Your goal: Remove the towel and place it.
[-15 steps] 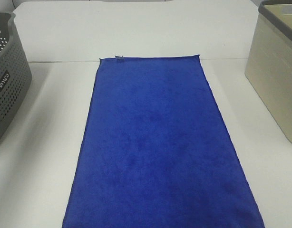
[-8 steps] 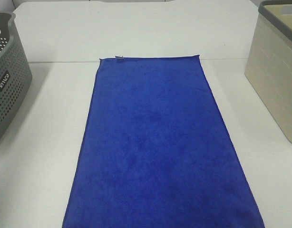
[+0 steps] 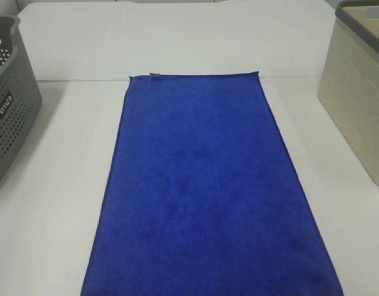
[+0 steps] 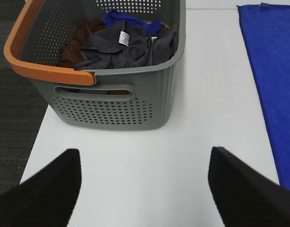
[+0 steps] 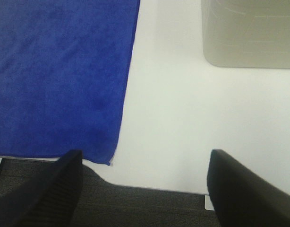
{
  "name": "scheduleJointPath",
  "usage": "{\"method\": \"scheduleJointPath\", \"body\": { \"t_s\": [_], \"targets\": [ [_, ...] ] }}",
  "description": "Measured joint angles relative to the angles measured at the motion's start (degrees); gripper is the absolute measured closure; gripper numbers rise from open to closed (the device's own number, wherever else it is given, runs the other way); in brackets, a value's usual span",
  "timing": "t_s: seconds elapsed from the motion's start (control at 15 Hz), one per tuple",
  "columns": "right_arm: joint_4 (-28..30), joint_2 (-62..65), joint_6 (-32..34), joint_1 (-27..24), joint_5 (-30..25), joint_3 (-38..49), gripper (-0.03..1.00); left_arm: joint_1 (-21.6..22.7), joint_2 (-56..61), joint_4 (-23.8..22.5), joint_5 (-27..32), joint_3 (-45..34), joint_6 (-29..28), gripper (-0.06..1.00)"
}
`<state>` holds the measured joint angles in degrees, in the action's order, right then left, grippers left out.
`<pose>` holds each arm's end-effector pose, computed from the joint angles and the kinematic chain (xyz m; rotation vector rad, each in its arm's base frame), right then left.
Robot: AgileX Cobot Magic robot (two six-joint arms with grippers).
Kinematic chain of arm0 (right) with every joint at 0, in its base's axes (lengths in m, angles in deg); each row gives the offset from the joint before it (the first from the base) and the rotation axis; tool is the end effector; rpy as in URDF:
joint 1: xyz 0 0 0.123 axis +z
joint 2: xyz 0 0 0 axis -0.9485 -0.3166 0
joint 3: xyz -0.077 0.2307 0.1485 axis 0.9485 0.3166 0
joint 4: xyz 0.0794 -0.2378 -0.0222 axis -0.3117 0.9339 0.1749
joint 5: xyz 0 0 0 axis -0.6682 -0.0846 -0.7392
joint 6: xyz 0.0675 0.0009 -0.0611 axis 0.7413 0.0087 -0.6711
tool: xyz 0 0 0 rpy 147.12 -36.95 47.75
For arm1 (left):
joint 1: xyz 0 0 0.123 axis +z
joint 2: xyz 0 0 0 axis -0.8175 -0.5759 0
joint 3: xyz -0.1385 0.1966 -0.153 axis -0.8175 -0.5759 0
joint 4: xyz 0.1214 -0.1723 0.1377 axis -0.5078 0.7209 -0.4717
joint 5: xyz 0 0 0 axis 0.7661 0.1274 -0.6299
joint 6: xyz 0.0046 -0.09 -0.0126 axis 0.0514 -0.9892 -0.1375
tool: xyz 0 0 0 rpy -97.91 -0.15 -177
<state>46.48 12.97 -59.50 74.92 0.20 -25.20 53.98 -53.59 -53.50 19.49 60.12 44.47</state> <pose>0.0080 0.0038 0.2899 -0.0895 2.2988 0.0698 0.0043 0.0115 0.3383 -0.1162 2.1263 0.0948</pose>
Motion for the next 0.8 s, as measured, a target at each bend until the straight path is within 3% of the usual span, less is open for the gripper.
{"method": "scheduleJointPath", "body": {
  "t_s": [0.27,0.53,0.8],
  "targets": [
    [1.7,10.5,0.0,0.0,-0.1,5.0,0.24,0.0,11.9,-0.1,0.2,-5.8,0.0,0.25],
    [3.3,10.9,-0.3,0.0,3.6,6.2,0.24,0.0,13.6,0.1,0.6,-11.1,0.0,0.25],
    [2.2,10.9,-1.1,0.0,6.2,7.8,0.24,0.0,13.6,3.6,-4.5,-13.4,2.6,0.25]
  ]
}}
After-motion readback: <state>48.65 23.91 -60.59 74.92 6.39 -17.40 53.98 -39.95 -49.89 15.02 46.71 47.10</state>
